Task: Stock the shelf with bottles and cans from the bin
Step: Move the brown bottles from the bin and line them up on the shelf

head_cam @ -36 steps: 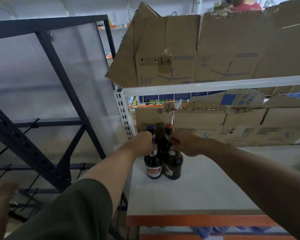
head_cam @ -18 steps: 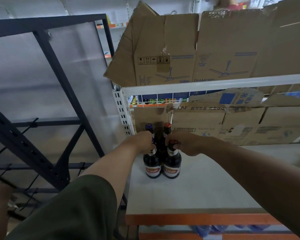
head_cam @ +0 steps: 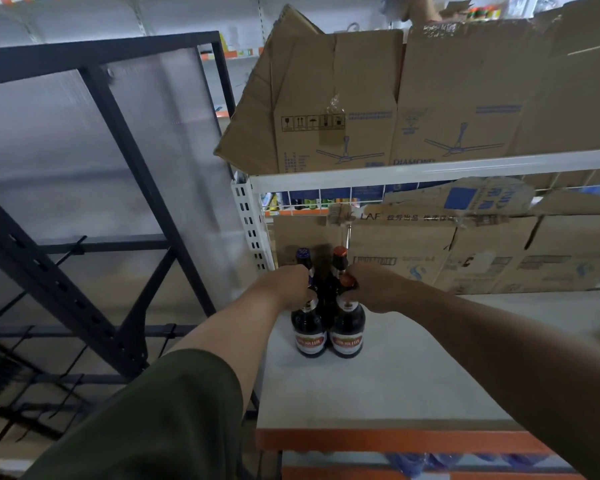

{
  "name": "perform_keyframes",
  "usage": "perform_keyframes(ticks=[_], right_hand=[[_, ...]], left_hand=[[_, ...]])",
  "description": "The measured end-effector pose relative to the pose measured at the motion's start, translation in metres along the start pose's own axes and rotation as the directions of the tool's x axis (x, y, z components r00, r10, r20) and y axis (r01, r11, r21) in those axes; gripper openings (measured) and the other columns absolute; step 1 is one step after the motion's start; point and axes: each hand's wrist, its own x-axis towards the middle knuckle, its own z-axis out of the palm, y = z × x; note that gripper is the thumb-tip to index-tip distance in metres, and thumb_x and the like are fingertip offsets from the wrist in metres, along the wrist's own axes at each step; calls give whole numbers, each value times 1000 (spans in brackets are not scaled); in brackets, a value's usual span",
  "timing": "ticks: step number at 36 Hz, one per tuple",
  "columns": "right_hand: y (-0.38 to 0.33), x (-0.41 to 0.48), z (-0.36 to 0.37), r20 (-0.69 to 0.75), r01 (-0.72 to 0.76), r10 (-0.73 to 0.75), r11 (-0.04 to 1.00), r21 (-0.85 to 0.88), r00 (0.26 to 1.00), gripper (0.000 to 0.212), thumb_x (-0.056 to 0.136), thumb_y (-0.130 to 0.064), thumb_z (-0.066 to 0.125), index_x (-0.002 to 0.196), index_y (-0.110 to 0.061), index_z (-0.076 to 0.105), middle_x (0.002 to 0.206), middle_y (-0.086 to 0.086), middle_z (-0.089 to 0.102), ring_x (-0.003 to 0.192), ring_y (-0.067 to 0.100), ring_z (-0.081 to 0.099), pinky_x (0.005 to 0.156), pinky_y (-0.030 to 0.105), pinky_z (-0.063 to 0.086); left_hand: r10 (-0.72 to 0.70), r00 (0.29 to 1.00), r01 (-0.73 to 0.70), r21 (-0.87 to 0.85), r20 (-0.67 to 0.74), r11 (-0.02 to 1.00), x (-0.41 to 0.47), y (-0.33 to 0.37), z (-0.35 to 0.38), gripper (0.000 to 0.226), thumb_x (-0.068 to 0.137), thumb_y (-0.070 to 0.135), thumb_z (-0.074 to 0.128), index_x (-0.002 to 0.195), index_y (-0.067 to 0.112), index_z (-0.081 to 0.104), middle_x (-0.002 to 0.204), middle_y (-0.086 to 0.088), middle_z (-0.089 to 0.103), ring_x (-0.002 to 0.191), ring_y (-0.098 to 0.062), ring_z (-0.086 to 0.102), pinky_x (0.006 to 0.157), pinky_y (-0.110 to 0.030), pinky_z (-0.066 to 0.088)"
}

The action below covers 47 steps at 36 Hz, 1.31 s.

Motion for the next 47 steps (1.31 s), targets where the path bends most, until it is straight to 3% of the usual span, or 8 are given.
perform_keyframes(ticks=[12,16,21,25,30,36,42,47], right_hand=[[3,-2,6,-7,13,-13,999,44,1000,24,84,-31,70,103,-23,58,96,1,63,91,21,61,85,39,55],[10,-6,17,-36,37,-37,999,8,999,55,78,-25,80,122,-21,48,108,1,61,98,20,60,87,37,54],[17,-4,22,-70,3,3,996,88,998,45,84,-13,75,120,-18,48,106,2,56,88,13,54,68,15,46],[17,-1,27,-102,-10,16,999,52,995,48,83,-18,77,116,-26,44,110,3,56,96,22,58,81,30,52],[18,-2,26,-93,-3,8,999,53,996,39,87,-16,74,109,-23,42,100,-3,49,81,9,50,57,11,34],[15,-7,28,-134,12,-6,999,43,991,56,82,-21,78,124,-24,40,110,3,56,95,22,57,75,28,43],[14,-18,19,-90,22,-11,992,127,996,75,78,-24,82,134,-18,32,102,0,54,93,19,54,77,30,41],[19,-39,-3,-66,43,-35,991,123,997,85,78,-24,83,143,-17,29,119,4,56,102,16,48,84,29,39]], left_hand=[[-20,1000,20,27,-18,999,1,0,2,24,99,33,62,108,11,64,97,-7,64,88,-24,61,71,-33,45],[-17,1000,17,40,-20,999,3,-1,3,20,100,34,60,101,14,62,93,-5,63,87,-24,61,72,-33,44],[-15,999,17,66,-32,998,3,-2,5,22,100,37,59,102,16,60,96,-3,62,92,-24,61,74,-34,41],[-16,998,21,87,-57,996,4,-4,6,24,99,43,57,102,19,55,100,-3,62,92,-23,59,77,-37,40],[-18,998,24,116,-58,993,1,-2,5,23,101,44,56,99,21,51,98,-1,56,94,-24,55,80,-38,38],[-20,998,26,97,-62,995,-2,-1,7,24,102,41,56,102,19,48,101,-3,56,91,-23,53,77,-35,40],[-42,999,41,46,4,998,-8,5,4,25,94,39,65,105,17,59,103,-7,65,92,-25,62,78,-36,51],[-70,997,73,134,-22,988,-24,18,-6,41,91,43,67,120,18,55,115,-5,63,102,-25,62,82,-36,51]])
